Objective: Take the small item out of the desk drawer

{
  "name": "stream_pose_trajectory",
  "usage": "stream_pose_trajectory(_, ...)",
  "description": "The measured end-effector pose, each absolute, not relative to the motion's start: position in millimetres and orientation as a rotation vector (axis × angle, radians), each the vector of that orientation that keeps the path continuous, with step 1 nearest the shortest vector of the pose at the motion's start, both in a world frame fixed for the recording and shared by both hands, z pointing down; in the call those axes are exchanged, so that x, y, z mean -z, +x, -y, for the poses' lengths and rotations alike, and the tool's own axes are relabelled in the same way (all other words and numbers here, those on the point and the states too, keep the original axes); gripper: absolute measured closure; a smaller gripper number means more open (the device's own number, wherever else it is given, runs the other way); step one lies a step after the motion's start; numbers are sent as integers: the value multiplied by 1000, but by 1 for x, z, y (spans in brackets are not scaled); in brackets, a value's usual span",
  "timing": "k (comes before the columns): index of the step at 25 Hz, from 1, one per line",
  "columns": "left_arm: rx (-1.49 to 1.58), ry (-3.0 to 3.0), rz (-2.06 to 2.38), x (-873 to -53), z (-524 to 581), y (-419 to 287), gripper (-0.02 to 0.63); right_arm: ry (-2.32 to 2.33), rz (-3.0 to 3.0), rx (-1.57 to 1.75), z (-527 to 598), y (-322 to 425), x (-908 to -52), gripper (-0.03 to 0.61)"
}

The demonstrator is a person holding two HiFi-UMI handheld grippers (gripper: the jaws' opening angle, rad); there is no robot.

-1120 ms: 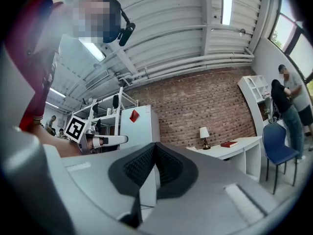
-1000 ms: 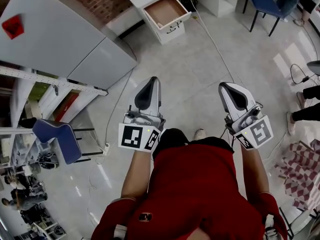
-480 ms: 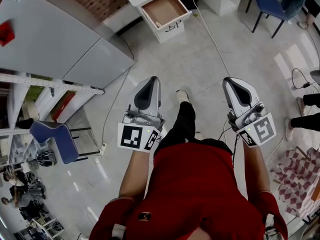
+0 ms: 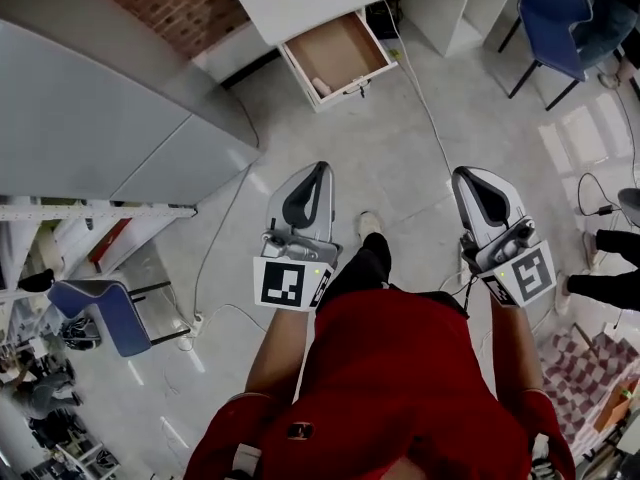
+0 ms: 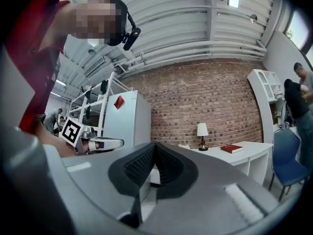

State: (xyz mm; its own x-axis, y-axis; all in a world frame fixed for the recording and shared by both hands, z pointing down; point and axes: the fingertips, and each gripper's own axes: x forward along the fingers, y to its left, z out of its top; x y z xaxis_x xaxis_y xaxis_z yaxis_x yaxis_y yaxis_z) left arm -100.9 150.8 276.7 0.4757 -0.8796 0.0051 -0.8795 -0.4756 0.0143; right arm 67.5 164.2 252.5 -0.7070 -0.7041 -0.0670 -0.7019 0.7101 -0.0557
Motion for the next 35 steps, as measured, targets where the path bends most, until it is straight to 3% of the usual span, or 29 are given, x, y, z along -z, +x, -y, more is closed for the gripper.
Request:
stream_pose_trajectory(20, -89, 2421, 1684, -368, 75, -129, 609, -992, -2975, 48, 87, 30, -295, 566)
stream_pose_trajectory(35, -255, 1920, 2026, -476, 239, -121, 610, -444, -3159, 124, 278, 60, -349, 566)
